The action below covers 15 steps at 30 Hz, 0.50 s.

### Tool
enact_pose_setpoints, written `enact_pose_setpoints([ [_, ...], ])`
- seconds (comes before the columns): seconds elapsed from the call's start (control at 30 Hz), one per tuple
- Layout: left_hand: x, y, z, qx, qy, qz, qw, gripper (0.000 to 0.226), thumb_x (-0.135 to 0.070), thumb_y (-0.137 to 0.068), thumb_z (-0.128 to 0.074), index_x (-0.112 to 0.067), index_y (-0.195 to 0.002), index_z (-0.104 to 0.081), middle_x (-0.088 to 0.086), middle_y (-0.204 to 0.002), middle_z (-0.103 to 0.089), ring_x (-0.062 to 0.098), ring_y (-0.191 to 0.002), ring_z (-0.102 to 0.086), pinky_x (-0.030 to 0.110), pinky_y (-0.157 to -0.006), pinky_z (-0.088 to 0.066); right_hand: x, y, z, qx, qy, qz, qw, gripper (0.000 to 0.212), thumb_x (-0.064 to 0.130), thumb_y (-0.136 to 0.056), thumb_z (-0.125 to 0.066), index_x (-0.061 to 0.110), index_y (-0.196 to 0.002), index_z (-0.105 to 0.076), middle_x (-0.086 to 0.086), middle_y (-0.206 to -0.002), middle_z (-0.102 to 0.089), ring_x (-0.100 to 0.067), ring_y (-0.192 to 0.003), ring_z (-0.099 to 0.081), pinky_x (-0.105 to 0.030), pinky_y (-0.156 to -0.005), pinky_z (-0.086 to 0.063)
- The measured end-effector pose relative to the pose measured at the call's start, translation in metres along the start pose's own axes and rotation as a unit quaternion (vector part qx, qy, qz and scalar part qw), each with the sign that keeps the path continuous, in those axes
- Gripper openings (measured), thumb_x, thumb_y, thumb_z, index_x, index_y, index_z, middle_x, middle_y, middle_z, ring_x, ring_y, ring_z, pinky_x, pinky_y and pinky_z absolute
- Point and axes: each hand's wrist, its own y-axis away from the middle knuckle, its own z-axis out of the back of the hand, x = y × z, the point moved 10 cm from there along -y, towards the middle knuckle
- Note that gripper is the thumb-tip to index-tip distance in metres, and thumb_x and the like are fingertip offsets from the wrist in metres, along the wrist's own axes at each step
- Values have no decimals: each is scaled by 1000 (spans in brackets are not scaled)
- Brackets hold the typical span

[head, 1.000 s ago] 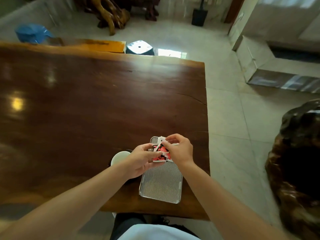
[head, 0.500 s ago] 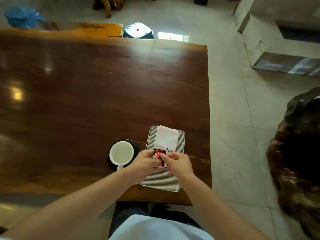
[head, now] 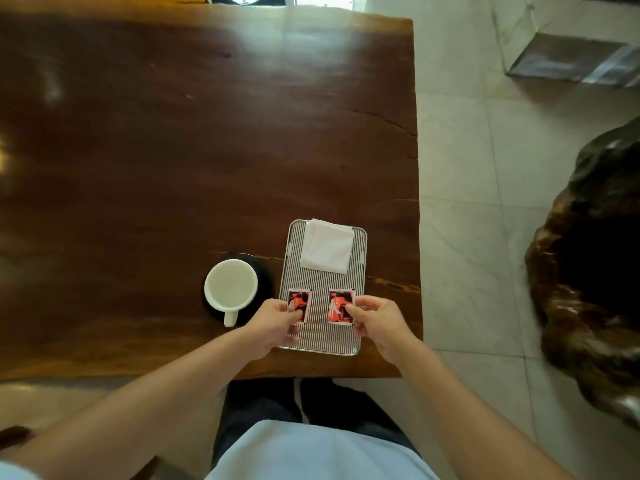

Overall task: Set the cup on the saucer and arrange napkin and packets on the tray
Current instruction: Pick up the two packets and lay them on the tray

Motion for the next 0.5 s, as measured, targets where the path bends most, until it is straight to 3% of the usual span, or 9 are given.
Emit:
enact_pose_setpoints([
  [0.1,6,-18,12,-51,-105,-5,993,11,-9,-92,-70,-1,-86,-65,13,-80,-64,21,-67,-63,33,-61,-57,-17,-16,4,-20,40,-21,999,14,8,-93,-67,12,-105,-71,-11,-96,-75,-22,-82,-68,-33,-72,-58],
  [0.17,3,-24,17,-92,-175,-23,980,13,-12,-89,-73,-7,-95,-63,13,-88,-69,22,-70,-73,32,-61,-62,-25,-31,6,-50,89,-21,995,16,12,-90,-72,17,-106,-71,-6,-95,-74,-18,-81,-71,-29,-68,-60],
  [0.23,-1,-28,19,-115,-214,-40,969,17,-16,-90,-72,-11,-97,-58,13,-91,-70,22,-70,-76,36,-64,-64,-28,-43,7,-78,140,-9,987,12,18,-87,-76,19,-98,-73,-3,-92,-74,-18,-81,-71,-35,-72,-62],
  [0.33,-2,-32,22,-143,-296,-48,943,22,-26,-89,-73,-14,-86,-55,9,-87,-70,23,-77,-72,43,-73,-63,-28,-49,6,-113,224,15,968,6,23,-86,-77,20,-88,-72,0,-86,-72,-16,-79,-71,-39,-75,-63],
  [0.5,10,-36,22,-142,-292,-11,946,24,-31,-91,-71,-15,-87,-54,10,-87,-72,23,-71,-75,44,-70,-64,-30,-47,3,-140,267,28,953,9,24,-89,-74,22,-87,-66,1,-87,-68,-15,-80,-69,-38,-72,-63],
])
